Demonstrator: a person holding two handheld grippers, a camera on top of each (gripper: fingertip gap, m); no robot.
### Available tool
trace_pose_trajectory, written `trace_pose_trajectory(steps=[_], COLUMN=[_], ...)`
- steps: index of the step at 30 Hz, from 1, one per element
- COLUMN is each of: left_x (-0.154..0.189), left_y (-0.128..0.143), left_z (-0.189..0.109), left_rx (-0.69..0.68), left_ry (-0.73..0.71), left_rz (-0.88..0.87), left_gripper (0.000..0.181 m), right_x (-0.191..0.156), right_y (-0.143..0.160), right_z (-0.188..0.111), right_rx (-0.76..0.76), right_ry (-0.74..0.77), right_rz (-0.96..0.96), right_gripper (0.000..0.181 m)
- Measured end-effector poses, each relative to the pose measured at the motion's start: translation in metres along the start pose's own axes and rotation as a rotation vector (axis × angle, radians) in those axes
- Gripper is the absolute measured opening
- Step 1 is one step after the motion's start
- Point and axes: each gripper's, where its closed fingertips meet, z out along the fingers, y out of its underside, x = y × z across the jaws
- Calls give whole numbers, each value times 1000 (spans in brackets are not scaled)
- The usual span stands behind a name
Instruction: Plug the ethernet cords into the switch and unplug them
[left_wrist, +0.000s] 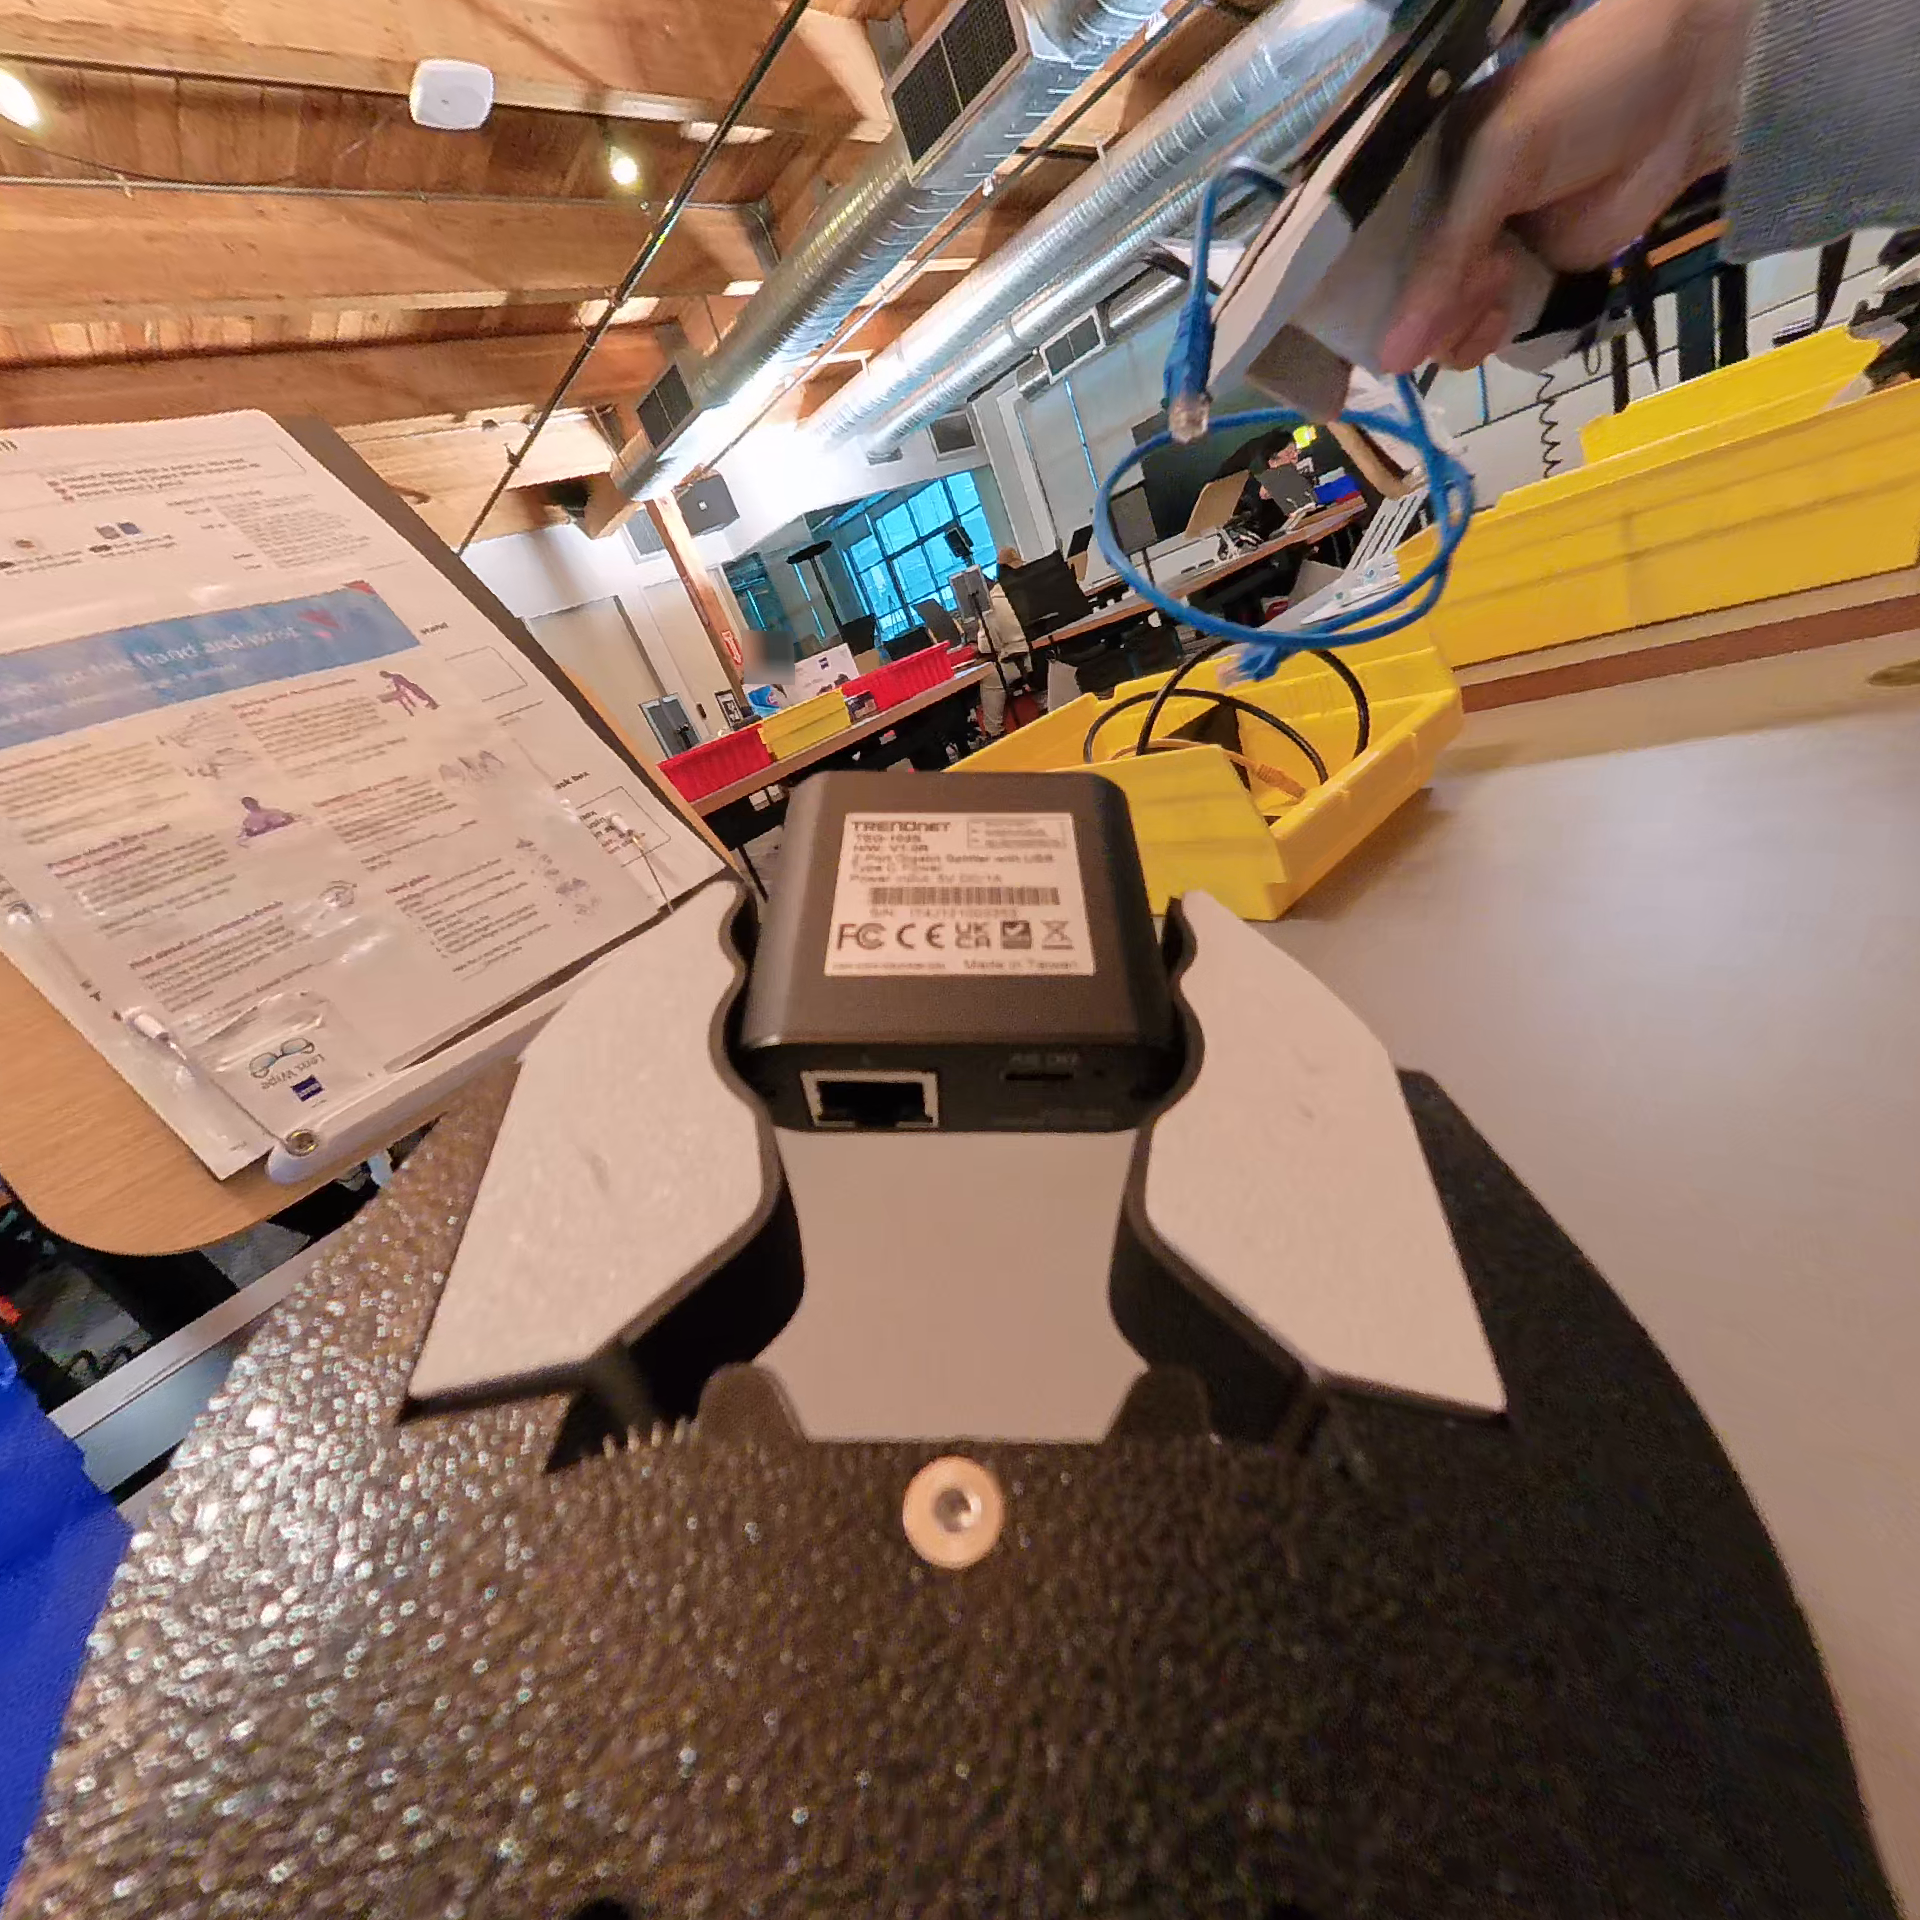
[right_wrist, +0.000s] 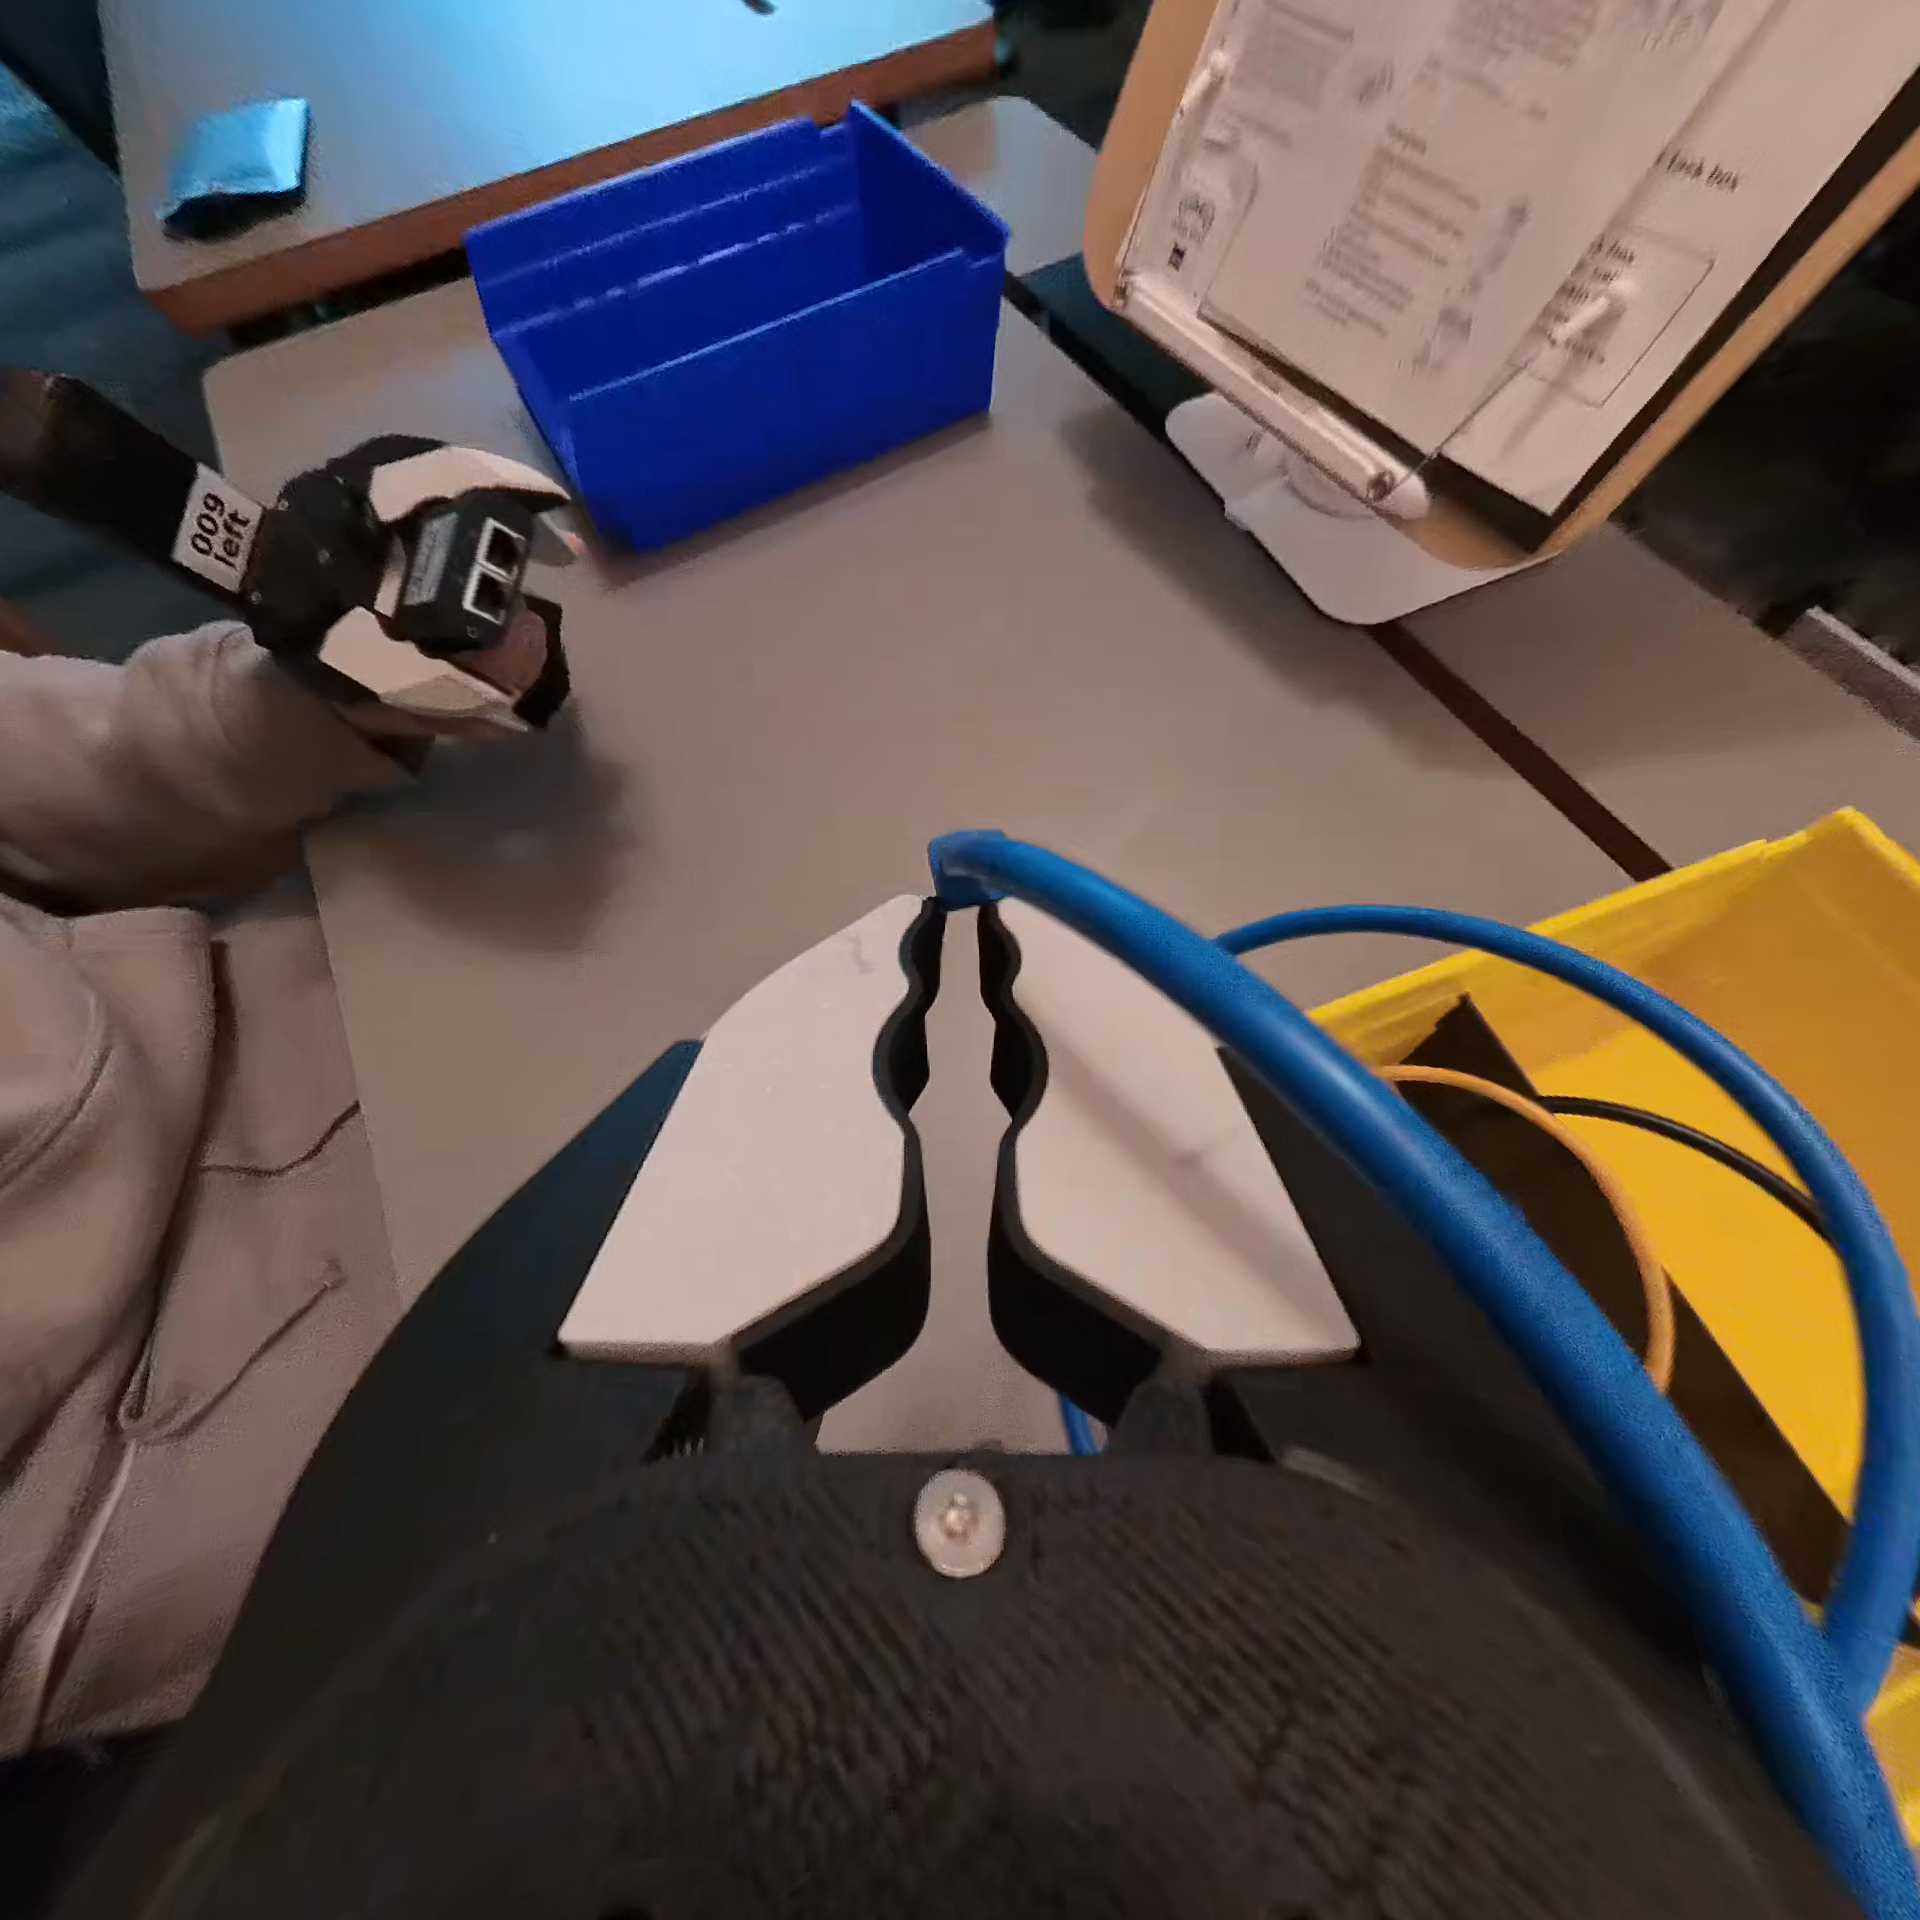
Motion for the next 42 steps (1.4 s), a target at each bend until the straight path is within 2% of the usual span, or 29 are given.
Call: trace_pose_trajectory(steps=[5, 9, 11, 13, 15, 19, 21, 23, 25, 27, 28, 30, 32, 34, 37, 38, 39, 40, 42], left_x=[3, 4, 5, 5, 4, 3, 4, 6, 10, 16, 20, 27, 37, 47, 60, 63, 64, 64, 65], left_y=[3, 7, 9, 11, 12, 15, 14, 12, 9, 5, 1, -5, -12, -14, -12, -11, -9, -8, -4], left_z=[1, 2, 2, 2, 2, 2, 2, 2, 2, 1, 0, 0, 0, 1, 2, 3, 4, 4, 5], left_rx=[-11, -18, -25, -27, -27, -30, -29, -24, -17, 9, 29, 56, 71, 59, 21, 7, -1, -5, -18], left_ry=[12, 17, 22, 23, 22, 24, 32, 55, 81, 128, 150, 181, 217, 246, 273, 277, 269, 267, 274], left_rz=[1, -7, -9, -10, -17, -28, -29, -35, -38, -45, -52, -58, -34, 29, 165, 196, 217, 223, 232], left_gripper=[72, 72, 72, 72, 72, 72, 72, 72, 72, 72, 72, 73, 72, 73, 73, 73, 72, 73, 73], right_x=[61, 111, 121, 123, 116, 92, 82, 61, 6, -64, -95, -149, -188, -207, -216, -220, -223, -222, -220], right_y=[35, 98, 130, 149, 154, 143, 131, 103, 60, 25, 18, 17, 15, 12, 8, 10, 14, 20, 23], right_z=[21, 54, 64, 66, 64, 39, 18, 11, 30, 61, 76, 105, 129, 148, 167, 171, 173, 177, 179], right_rx=[-14, -144, -261, -341, -400, -536, -595, -528, -303, -68, -15, 0, 14, 12, -7, -31, -67, -95, -109], right_ry=[-69, 73, 129, 152, 134, 82, 143, 194, 74, -161, -281, -518, -705, -798, -820, -829, -840, -810, -795], right_rz=[191, 369, 424, 401, 408, 369, 288, 160, 45, 46, 113, 269, 399, 475, 483, 478, 458, 443, 435], right_gripper=[4, 6, 12, 18, 42, 68, 71, 74, 78, 80, 80, 80, 80, 75, 74, 64, 32, 26, 26])
